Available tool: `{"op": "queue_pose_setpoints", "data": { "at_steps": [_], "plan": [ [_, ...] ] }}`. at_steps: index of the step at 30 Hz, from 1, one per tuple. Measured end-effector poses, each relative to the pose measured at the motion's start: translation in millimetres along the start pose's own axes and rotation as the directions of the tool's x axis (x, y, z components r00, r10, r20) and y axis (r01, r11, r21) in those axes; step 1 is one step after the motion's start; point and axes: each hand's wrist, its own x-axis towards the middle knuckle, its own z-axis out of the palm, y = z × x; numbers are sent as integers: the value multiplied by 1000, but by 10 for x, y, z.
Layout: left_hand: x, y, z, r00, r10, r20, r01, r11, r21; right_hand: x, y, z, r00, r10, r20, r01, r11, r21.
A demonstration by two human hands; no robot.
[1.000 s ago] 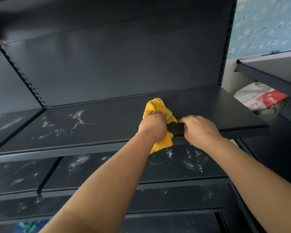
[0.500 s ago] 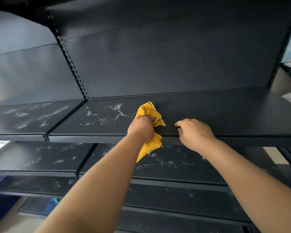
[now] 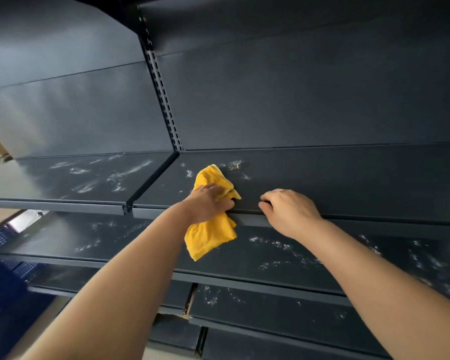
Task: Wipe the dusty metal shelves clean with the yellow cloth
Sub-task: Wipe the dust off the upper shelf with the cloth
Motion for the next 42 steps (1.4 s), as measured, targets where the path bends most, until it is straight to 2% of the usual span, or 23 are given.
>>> {"op": "queue_pose_setpoints", "data": {
  "at_steps": [2, 5, 10, 12, 14, 16, 18, 19, 20, 21, 23, 24, 25, 26, 27, 28, 29, 30, 31, 32, 36, 38, 42],
  "plan": [
    [-28, -65, -32, 1000, 27, 7, -26, 999, -25, 31, -103, 55, 1000, 2, -13, -2, 1000, -24],
    [-69, -68, -9, 991, 49, -128, -52, 999, -17, 46, -101, 59, 1000, 13, -20, -14, 999, -31],
    [-79, 30, 6, 960, 143, -242, -124, 988, 93, 29, 35, -54, 996, 1, 88, -8, 997, 77],
    [-36, 84, -25, 917, 116, -381, -125, 992, 2, -11, 79, -89, 996, 9, 92, -19, 994, 112],
    [18, 184, -96, 879, 10, -476, -125, 970, -209, -46, 127, -121, 998, 25, 60, -31, 993, 117],
    [51, 344, -169, 891, -104, -442, -141, 862, -487, -70, 177, -164, 998, 44, 41, -48, 992, 120],
    [128, 484, -244, 940, -175, -291, -138, 585, -799, -87, 228, -210, 997, 59, 49, -65, 991, 118],
    [173, 514, -283, 952, -202, -232, -122, 446, -887, -99, 247, -231, 996, 65, 58, -71, 991, 109],
    [213, 524, -332, 945, -252, -208, -105, 368, -924, -114, 265, -246, 995, 71, 68, -77, 992, 96],
    [289, 491, -380, 921, -319, -224, -91, 382, -920, -131, 275, -260, 994, 79, 76, -86, 993, 81],
    [433, 344, -421, 815, -463, -347, 25, 627, -778, -163, 285, -262, 990, 110, 85, -113, 993, 44],
    [445, 276, -401, 761, -482, -433, 109, 754, -648, -170, 290, -256, 989, 127, 76, -129, 991, 24],
    [423, 242, -362, 750, -424, -508, 138, 851, -507, -170, 299, -252, 988, 144, 61, -144, 989, 9],
    [385, 224, -302, 789, -286, -543, 92, 929, -357, -165, 300, -240, 986, 160, 46, -160, 987, 3],
    [341, 235, -223, 857, -96, -507, -12, 979, -205, -160, 301, -227, 985, 171, 35, -172, 985, -2],
    [280, 280, -135, 912, 77, -402, -118, 990, -77, -158, 303, -217, 984, 175, 30, -175, 985, -11],
    [220, 330, -34, 956, 177, -236, -174, 984, 35, -149, 291, -204, 984, 174, 30, -173, 985, -27],
    [159, 388, 61, 981, 182, -64, -172, 976, 136, -134, 272, -193, 985, 171, 34, -169, 984, -46],
    [127, 428, 153, 989, 142, 47, -149, 968, 202, -113, 248, -184, 985, 170, 38, -167, 984, -64],
    [114, 454, 235, 990, 110, 91, -129, 961, 244, -83, 226, -174, 984, 174, 42, -170, 982, -80],
    [183, 435, 339, 985, 166, 42, -171, 950, 260, 50, 173, -131, 972, 229, 56, -222, 968, -119],
    [307, 400, 296, 982, 178, 61, -188, 951, 246, 100, 169, -101, 965, 255, 62, -246, 962, -123],
    [573, 361, 255, 975, 209, 73, -220, 948, 229, 147, 162, -69, 956, 294, -1, -292, 947, -132]
  ]
}}
